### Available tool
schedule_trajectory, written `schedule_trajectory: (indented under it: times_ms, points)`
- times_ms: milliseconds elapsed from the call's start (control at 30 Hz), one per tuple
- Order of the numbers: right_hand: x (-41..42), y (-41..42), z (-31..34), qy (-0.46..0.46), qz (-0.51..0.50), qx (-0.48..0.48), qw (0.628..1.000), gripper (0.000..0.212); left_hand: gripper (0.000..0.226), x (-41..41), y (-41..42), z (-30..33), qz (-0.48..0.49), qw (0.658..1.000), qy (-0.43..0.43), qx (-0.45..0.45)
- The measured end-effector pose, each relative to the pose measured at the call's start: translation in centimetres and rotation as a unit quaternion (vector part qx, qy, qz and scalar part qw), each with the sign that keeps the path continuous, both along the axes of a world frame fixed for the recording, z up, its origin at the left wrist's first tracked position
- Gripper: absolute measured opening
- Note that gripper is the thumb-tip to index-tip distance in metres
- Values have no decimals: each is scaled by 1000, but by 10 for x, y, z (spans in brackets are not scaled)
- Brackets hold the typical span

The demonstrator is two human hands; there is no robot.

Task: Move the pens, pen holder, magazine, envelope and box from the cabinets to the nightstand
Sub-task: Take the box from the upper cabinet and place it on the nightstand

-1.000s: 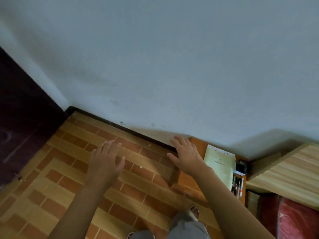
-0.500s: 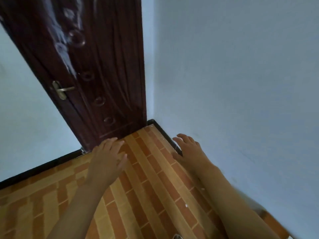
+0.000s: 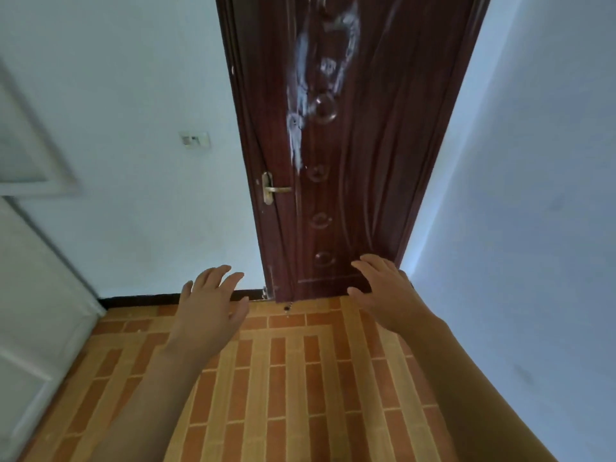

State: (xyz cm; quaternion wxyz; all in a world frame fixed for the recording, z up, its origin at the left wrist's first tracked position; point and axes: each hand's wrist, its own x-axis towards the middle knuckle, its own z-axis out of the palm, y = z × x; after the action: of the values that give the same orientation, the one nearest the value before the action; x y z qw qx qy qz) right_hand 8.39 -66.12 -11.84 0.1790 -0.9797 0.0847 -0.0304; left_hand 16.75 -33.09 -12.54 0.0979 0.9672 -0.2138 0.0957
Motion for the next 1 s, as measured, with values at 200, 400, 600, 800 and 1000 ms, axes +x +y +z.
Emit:
schedule_trajectory:
  times_ms: [200, 400, 600, 800, 1000]
  points:
    - [113, -21, 9, -17, 83, -20, 996, 60, 54, 71, 0, 21, 64, 998, -11, -15]
    - [220, -1, 9, -26, 172, -13, 985, 59, 58, 111, 28, 29, 152, 988, -16, -16]
    - [301, 62, 12, -31, 243, 12, 970, 57, 59, 136, 87, 33, 238, 971, -6, -2]
    - [369, 145, 20, -42, 288, 9, 957, 57, 53, 181, 164, 29, 281, 959, -30, -28]
    - [434, 253, 36, -54, 313, -10, 948, 57, 55, 234, 278, 33, 308, 950, -43, -36]
